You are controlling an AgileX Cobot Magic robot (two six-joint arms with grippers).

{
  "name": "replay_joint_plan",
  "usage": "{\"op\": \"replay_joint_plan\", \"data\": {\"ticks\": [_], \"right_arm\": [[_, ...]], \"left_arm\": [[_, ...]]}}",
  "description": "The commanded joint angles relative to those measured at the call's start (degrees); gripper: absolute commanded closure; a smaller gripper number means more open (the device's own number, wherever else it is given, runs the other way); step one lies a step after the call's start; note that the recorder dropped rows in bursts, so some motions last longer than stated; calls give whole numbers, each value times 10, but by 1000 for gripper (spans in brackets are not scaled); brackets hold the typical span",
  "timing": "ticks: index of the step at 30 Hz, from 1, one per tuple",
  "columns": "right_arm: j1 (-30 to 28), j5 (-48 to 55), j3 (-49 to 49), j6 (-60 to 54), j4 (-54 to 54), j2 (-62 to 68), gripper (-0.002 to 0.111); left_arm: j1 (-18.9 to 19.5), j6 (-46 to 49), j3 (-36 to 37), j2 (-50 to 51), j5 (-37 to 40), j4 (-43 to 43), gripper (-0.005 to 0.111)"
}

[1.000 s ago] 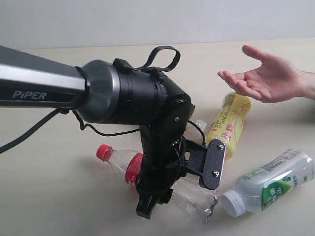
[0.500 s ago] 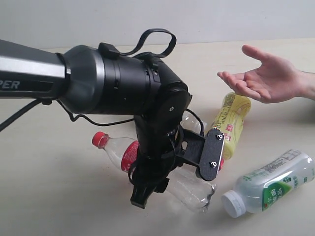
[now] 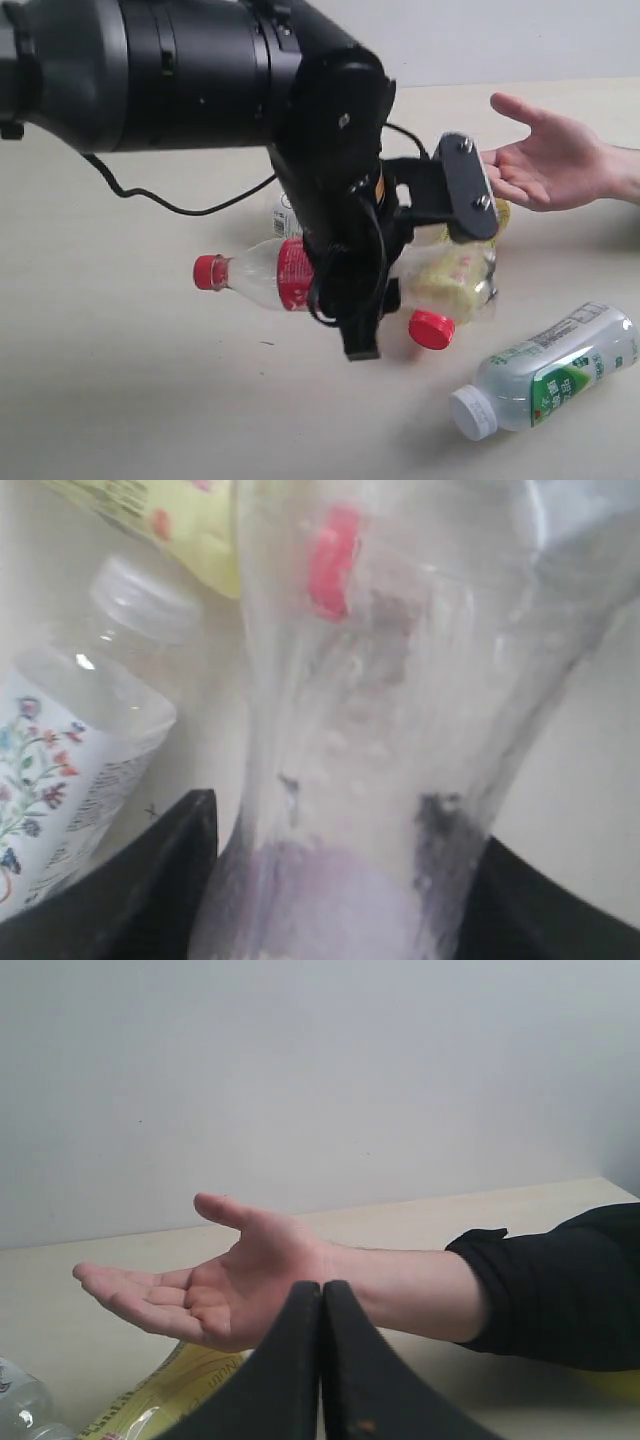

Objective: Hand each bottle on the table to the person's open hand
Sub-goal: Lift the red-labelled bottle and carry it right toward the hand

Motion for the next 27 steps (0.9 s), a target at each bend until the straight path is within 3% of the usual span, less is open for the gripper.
{"op": "replay_joint_plan", "data": {"ticks": [1,6,13,19,27], "right_arm": [[2,-4,2,-1,-3,-2,108],[2,-4,2,-1,-3,-2,108],[2,-4,2,-1,-3,-2,108],[2,-4,2,-1,-3,-2,108],[2,-4,2,-1,-3,-2,108]], "left_arm": [[-3,-152,-64,-11,20,2,107],[-3,-328,-124,-11,10,2,107],[-3,-382,-155,-11,8,-5,107],[4,-546,-181,5,6,-32,107],[46,-567,-228,40,-9,-197,107]]}}
